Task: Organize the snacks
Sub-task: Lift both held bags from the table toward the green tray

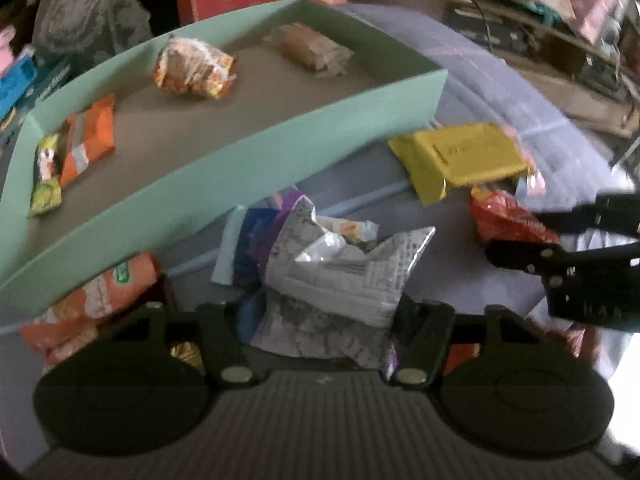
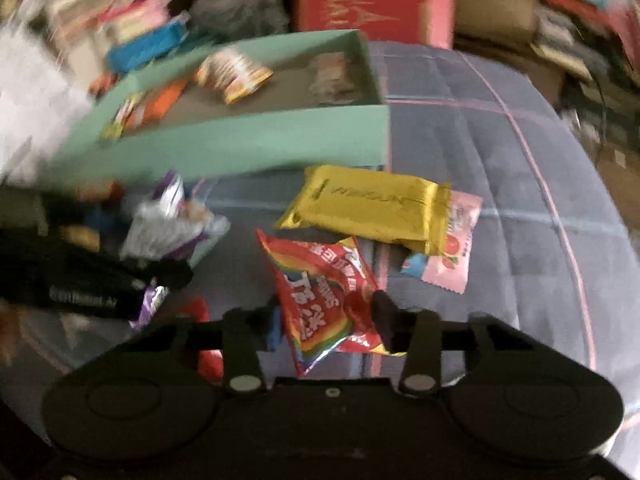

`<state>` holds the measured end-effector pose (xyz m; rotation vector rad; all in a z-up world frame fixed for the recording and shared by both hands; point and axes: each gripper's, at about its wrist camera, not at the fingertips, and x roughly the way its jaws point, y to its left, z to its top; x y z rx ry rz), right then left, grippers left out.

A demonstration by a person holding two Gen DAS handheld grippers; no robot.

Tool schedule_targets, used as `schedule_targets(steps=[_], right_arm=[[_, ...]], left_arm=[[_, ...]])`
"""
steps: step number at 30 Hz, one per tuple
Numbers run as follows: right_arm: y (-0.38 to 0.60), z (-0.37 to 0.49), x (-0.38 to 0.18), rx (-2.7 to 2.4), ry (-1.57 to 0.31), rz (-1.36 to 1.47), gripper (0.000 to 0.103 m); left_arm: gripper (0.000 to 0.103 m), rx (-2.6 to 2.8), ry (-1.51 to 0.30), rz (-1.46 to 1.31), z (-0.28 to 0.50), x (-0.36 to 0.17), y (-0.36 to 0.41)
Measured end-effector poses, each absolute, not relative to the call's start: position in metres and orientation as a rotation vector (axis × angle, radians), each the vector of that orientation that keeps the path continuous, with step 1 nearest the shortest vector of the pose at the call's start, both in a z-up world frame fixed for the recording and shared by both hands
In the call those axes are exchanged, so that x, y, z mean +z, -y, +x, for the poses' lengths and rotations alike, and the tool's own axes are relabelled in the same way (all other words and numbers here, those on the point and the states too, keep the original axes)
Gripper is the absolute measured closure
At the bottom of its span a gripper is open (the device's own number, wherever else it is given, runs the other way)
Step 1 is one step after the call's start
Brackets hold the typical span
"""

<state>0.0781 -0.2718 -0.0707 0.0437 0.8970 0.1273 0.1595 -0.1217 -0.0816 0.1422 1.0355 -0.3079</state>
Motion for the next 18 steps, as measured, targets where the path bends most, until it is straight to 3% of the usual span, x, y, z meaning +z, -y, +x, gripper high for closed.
schedule_targets(steps=[5,18], right_arm=[[0.282,0.077,-0.061,0.137,-0.894,0.145,0.066],[0.279,0.089,-0.002,0.204,-0.809,0.188,0.066]], left_arm=[[0.051,-0.288,-1.024,0.065,0.156,-0.069,0.108],[0.05,-0.247,-0.925,-0.027,0.163,-0.007,0.06]])
